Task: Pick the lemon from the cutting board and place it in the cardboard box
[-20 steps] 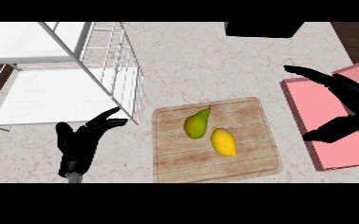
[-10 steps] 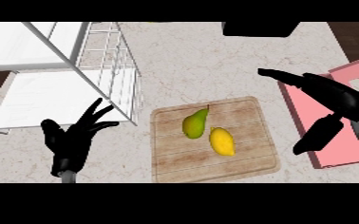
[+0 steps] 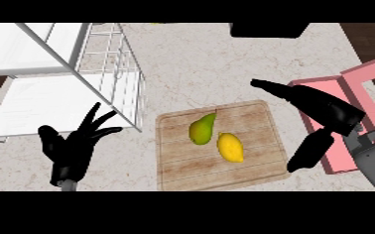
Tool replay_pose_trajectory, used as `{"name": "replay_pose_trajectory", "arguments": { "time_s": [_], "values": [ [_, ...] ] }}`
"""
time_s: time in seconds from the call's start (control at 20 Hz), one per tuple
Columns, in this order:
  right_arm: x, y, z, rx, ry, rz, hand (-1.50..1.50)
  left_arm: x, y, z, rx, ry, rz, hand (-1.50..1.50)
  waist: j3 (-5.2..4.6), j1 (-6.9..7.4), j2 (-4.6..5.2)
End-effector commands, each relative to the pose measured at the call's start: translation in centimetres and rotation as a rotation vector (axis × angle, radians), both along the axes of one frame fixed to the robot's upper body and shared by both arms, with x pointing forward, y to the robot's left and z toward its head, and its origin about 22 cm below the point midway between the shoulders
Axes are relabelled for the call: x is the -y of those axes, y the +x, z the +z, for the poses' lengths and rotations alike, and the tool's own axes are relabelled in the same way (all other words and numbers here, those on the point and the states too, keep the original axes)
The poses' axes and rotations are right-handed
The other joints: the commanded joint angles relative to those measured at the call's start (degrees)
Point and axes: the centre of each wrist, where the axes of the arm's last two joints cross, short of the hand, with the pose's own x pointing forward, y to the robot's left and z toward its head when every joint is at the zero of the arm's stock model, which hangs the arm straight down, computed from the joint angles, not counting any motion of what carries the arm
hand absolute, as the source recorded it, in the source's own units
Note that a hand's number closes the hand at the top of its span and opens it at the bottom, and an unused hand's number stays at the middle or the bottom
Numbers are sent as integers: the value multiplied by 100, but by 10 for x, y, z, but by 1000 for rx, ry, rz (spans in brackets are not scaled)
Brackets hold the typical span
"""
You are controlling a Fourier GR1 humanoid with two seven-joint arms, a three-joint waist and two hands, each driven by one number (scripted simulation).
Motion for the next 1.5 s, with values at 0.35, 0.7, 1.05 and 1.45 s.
{"name": "replay_pose_trajectory", "arguments": {
  "time_s": [0.35,0.7,1.05,1.45],
  "values": [
    [-40,-10,-17,-49,-19,-18,-150,-8,40,62,295,9,15,0,107,3,-60],
    [-57,-14,-33,-30,-6,-52,-150,-1,42,67,302,18,11,0,116,-6,-53],
    [-51,-21,-49,-65,-27,-41,-150,-6,37,59,295,9,6,0,115,-35,-57],
    [-62,-7,-55,-28,-83,-68,-150,2,42,66,297,3,3,0,116,17,-40]
  ]
}}
